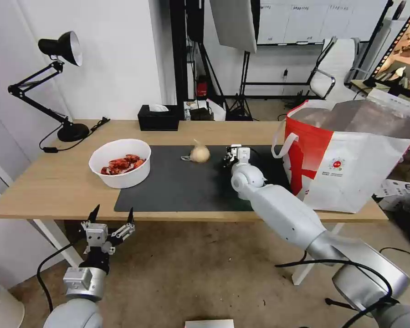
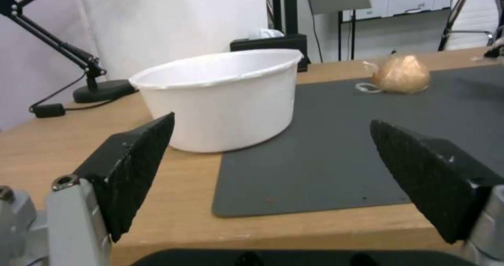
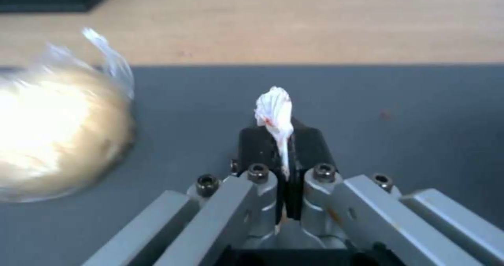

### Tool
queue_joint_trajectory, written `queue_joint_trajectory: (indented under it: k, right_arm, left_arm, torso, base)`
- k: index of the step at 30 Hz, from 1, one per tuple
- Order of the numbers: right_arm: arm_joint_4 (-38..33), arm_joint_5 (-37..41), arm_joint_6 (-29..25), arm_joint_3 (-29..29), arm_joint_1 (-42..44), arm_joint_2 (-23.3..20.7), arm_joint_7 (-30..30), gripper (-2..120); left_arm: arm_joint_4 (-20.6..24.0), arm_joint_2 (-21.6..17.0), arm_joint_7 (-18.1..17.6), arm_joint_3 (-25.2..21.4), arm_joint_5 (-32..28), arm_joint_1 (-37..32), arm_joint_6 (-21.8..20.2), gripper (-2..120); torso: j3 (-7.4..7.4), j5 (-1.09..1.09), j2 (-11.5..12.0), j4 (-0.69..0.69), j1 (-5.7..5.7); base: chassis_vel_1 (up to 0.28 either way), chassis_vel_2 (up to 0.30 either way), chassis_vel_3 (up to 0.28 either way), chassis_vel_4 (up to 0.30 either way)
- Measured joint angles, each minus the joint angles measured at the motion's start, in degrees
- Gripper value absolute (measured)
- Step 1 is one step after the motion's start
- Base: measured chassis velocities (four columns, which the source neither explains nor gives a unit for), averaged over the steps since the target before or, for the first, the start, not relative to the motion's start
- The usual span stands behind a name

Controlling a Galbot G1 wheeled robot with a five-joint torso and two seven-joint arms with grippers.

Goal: Pick up the trash from the table and place it into the takeout bag.

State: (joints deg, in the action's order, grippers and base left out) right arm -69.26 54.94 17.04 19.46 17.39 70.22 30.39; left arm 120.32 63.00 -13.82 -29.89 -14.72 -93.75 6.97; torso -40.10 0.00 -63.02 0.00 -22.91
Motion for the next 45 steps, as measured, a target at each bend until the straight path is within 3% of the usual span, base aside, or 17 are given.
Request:
queue_joint_trajectory:
  k: [6,9,10,12,14,16,24,32,38,44,45]
  right_arm:
    - [-6.6,0.3,-0.2,-0.6,1.1,-2.9,1.0,0]
    - [-17.4,-0.3,-0.5,-2.4,2.7,-7.8,2.4,0]
    - [-17.4,-0.3,-0.5,-2.4,2.7,-7.8,2.4,0]
    - [-29.2,-1.6,-0.7,-5.1,4.2,-13.5,4.9,0]
    - [-32.3,-1.8,-0.7,-5.9,4.3,-15.1,6.0,0]
    - [-38.9,-0.8,1.5,-8.6,2.5,-19.9,12.9,0]
    - [-38.2,7.4,9.9,-11.8,-2.4,-24.7,24.7,0]
    - [-36.1,14.9,14.4,-13.2,-1.8,-26.8,30.3,0]
    - [-35.9,15.5,15.4,-13.9,-0.5,-27.1,31.3,25]
    - [-35.9,15.5,15.4,-13.9,-0.6,-27.3,31.2,41]
    - [-35.9,15.4,15.3,-13.8,-0.6,-27.4,31.0,50]
  left_arm:
    - [0.6,-0.1,0.0,0.0,-0.1,-0.1,0.0,100]
    - [1.6,-0.2,-0.1,-0.2,-0.4,-0.2,0.0,100]
    - [1.6,-0.2,-0.1,-0.2,-0.4,-0.2,0.0,100]
    - [2.9,-0.3,-0.2,-0.2,-1.2,-0.4,-0.1,100]
    - [3.2,-0.4,-0.2,-0.2,-1.3,-0.4,-0.1,100]
    - [4.5,-1.0,-0.2,-1.0,-2.8,-0.7,-0.1,100]
    - [7.1,-1.8,-0.1,-1.4,-5.5,-0.6,-0.8,100]
    - [7.1,-2.0,-0.1,-0.6,-6.1,0.0,-0.9,100]
    - [6.8,-3.1,-0.1,-0.5,-8.1,0.9,-1.0,100]
    - [6.8,-3.4,-0.1,-0.3,-8.6,1.4,-1.1,100]
    - [6.8,-3.5,-0.1,-0.1,-8.7,1.7,-1.1,100]
  torso:
    - [0.0,0.01,0.0,0.0,0.0]
    - [0.0,0.01,0.0,-0.01,0.0]
    - [0.0,0.01,0.0,-0.01,0.0]
    - [0.01,0.0,0.0,-0.01,0.01]
    - [0.01,0.01,0.0,-0.02,0.01]
    - [0.01,0.0,0.0,0.0,0.01]
    - [0.0,0.01,0.0,0.0,0.0]
    - [0.0,0.0,0.0,-0.01,0.0]
    - [0.0,0.0,0.0,0.0,0.0]
    - [0.0,0.0,0.0,0.0,0.0]
    - [0.0,-0.01,0.0,0.0,0.0]
  base:
    - [0.0,0.0,0.0,0.0]
    - [0.0,0.0,0.0,0.0]
    - [0.0,0.0,0.0,0.0]
    - [0.0,0.0,0.0,0.0]
    - [0.0,0.0,0.0,0.0]
    - [0.0,0.0,0.0,0.0]
    - [0.0,0.0,0.0,0.0]
    - [0.0,0.0,0.0,0.0]
    - [0.0,0.0,0.0,0.0]
    - [0.0,0.0,0.0,0.0]
    - [0.0,0.0,0.0,0.0]
